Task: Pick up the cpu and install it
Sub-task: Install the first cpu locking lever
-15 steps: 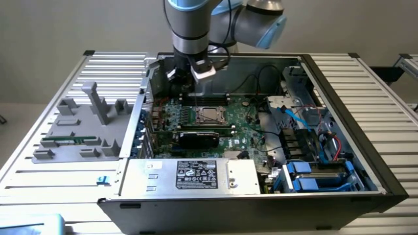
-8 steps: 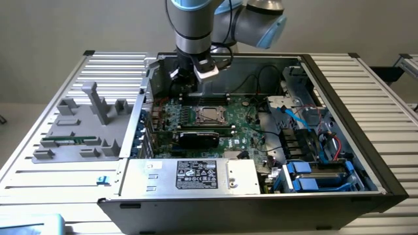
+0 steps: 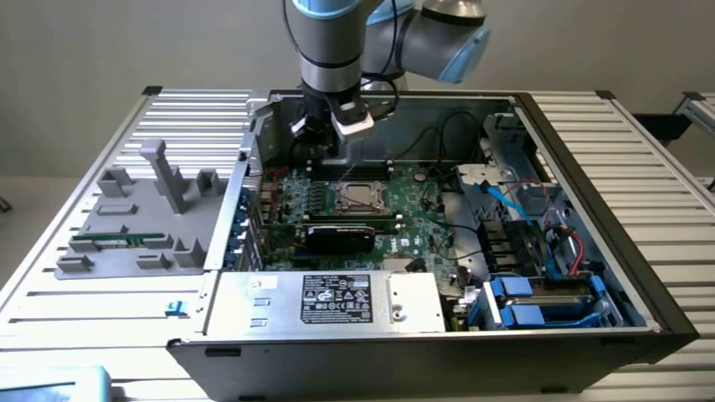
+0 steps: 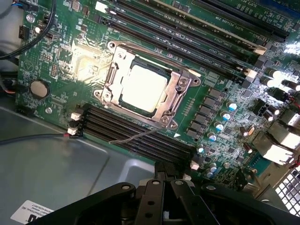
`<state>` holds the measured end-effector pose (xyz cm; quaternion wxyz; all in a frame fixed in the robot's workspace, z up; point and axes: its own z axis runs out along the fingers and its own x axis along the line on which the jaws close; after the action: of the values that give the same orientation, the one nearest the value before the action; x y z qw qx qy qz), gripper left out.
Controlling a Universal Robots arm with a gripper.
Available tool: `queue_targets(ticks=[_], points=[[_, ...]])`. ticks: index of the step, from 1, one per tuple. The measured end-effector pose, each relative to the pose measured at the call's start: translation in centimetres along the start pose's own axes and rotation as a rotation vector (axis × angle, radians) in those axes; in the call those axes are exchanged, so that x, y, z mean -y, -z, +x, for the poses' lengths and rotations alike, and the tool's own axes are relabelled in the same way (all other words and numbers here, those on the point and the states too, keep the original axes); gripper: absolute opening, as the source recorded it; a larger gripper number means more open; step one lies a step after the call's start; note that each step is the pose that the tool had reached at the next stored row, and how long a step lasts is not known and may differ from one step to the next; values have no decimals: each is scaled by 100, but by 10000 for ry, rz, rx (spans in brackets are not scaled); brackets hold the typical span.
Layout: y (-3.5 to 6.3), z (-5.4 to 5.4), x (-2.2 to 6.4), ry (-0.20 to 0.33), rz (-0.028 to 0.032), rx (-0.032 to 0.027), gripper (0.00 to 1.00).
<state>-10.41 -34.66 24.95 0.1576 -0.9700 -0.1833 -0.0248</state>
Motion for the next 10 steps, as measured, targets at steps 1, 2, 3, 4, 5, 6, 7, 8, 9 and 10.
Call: queue_targets(ticks=[1, 2, 3, 4, 5, 6, 7, 8, 9, 10], points=[[-4, -1, -1, -89, -10, -29, 11], [-10, -2, -3, -215, -25, -69, 11], [-16, -2, -5, -351, -39, -111, 11], [-21, -3, -6, -497, -56, -158, 11], [-25, -3, -8, -645, -72, -205, 11], [-30, -4, -9, -792, -89, -253, 11], [-35, -4, -11, -939, -106, -301, 11], [-42, -5, -13, -1090, -125, -356, 11], [-50, -6, -15, -1232, -144, -411, 11], [-59, -6, -18, -1356, -162, -462, 11]])
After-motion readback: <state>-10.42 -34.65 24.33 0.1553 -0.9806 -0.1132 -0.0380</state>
